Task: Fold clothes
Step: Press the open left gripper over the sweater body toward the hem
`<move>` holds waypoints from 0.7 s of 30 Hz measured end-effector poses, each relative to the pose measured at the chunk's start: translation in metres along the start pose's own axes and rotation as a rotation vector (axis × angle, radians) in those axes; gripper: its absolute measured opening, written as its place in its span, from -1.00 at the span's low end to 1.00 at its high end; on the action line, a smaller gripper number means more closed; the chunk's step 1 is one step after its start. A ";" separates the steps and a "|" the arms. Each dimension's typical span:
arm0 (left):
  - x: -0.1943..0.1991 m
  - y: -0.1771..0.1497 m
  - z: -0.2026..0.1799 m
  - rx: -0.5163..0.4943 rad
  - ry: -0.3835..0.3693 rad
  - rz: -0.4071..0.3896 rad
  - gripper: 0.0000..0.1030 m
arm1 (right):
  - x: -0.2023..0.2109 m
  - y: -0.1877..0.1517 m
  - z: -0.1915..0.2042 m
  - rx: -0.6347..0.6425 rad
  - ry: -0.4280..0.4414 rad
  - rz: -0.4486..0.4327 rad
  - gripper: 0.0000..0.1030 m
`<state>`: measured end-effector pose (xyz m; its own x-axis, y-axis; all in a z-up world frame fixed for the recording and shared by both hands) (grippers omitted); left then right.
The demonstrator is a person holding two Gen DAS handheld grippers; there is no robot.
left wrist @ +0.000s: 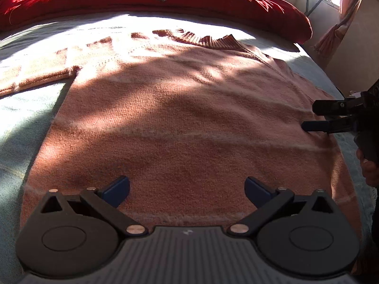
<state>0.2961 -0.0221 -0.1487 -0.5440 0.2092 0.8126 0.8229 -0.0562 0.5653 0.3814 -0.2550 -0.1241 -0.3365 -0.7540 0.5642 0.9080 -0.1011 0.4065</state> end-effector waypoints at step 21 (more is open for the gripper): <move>0.020 -0.022 0.035 -0.068 -0.109 -0.060 0.98 | 0.021 -0.043 0.011 -0.043 -0.162 -0.084 1.00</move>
<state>0.2726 0.0175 -0.1497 -0.5676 0.3188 0.7591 0.7745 -0.1061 0.6236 0.3329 -0.2598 -0.1218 -0.4439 -0.6277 0.6395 0.8839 -0.1896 0.4275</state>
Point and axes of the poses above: each gripper's, at about its wrist camera, not at the fingertips, and x roughly against the way its jaws point, z to its left, y to its top, the point moved 9 cm from there along -x, roughly the way its jaws point, and after that the axes turned 6 degrees about -x, right-handed, at the moved point
